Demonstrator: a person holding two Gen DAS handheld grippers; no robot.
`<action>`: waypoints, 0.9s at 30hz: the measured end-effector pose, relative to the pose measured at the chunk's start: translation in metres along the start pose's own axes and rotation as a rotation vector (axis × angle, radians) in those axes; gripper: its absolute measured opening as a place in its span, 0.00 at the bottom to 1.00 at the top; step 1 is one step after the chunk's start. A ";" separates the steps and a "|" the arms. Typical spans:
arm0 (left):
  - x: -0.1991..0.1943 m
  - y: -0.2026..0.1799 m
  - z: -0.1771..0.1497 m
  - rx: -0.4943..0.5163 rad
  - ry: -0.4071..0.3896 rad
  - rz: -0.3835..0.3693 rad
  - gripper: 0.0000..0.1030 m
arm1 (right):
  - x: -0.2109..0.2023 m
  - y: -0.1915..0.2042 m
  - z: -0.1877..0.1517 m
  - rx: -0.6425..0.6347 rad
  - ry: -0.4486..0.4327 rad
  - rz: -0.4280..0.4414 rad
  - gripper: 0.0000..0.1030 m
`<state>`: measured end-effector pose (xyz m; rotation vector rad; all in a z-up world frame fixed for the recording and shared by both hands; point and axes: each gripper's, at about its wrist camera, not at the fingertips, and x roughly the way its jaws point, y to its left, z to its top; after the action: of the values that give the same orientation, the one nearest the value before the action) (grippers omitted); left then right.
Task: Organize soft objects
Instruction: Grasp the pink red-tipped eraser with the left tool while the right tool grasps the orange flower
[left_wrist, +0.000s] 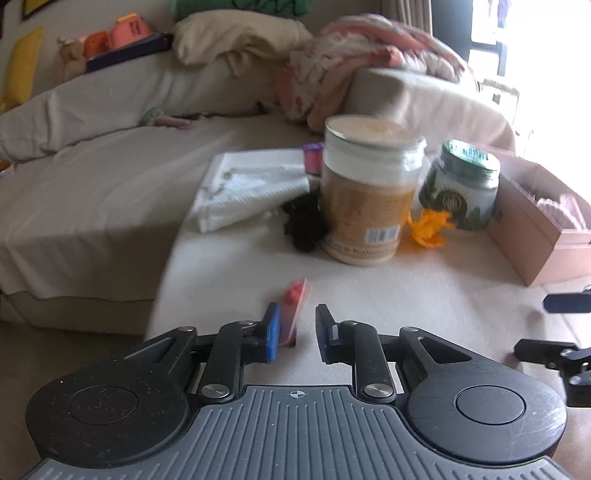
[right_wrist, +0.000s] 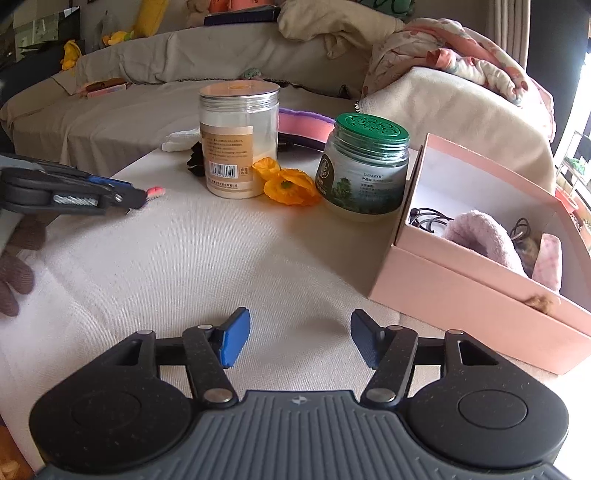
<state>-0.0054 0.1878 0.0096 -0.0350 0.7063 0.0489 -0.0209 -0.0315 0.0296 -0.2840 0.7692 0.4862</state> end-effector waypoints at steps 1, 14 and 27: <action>0.001 -0.003 0.000 0.011 -0.003 0.001 0.30 | -0.001 -0.001 -0.001 0.003 -0.002 0.000 0.61; 0.014 0.012 0.009 -0.058 0.026 -0.079 0.34 | 0.002 0.005 0.000 -0.020 -0.022 -0.001 0.65; 0.011 0.017 0.004 -0.066 0.017 -0.101 0.31 | 0.038 0.048 0.058 -0.388 -0.176 -0.119 0.50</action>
<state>0.0046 0.2051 0.0051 -0.1347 0.7191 -0.0252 0.0118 0.0454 0.0389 -0.6353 0.4794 0.5387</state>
